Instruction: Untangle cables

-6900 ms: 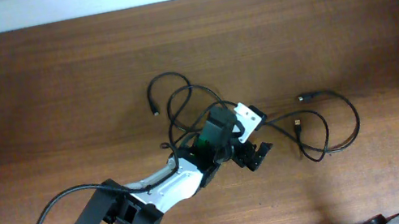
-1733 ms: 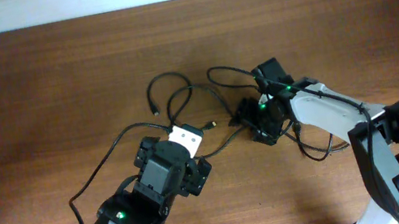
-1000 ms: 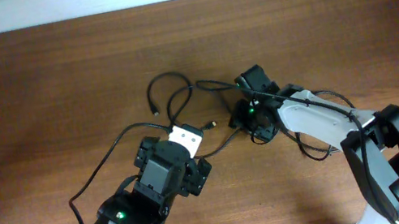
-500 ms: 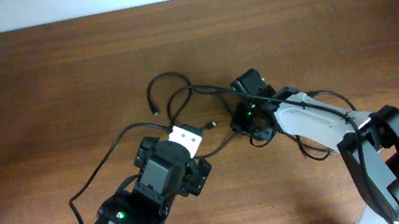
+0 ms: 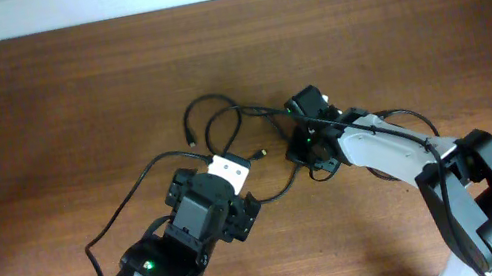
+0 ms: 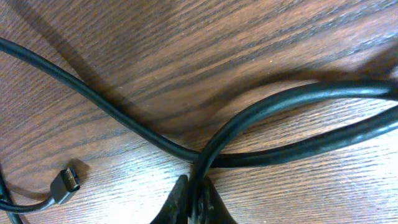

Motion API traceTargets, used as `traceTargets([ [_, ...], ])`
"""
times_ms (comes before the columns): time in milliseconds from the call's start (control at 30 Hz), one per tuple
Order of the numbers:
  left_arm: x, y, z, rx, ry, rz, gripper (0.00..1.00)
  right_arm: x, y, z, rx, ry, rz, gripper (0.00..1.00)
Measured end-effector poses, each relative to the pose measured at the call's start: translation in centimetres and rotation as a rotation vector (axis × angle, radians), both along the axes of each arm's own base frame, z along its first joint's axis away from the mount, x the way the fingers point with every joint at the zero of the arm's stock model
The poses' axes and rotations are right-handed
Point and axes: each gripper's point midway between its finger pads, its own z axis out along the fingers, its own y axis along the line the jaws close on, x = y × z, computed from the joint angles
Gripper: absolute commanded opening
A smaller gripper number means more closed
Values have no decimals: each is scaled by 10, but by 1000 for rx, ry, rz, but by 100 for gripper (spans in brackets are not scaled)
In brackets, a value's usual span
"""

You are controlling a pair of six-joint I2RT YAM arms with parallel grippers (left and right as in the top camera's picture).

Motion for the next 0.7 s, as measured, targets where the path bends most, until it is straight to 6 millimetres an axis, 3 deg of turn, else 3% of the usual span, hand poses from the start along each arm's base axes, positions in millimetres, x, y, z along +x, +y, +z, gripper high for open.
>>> traceTargets([
  [333,0,0,0,0,0,0,99,-8,12,7,71,24,53,4],
  [467,0,0,0,0,0,0,99,-2,17,45,117,-67,74,4],
  [700,0,0,0,0,0,0,99,8,16,140,201,-321,73,4],
])
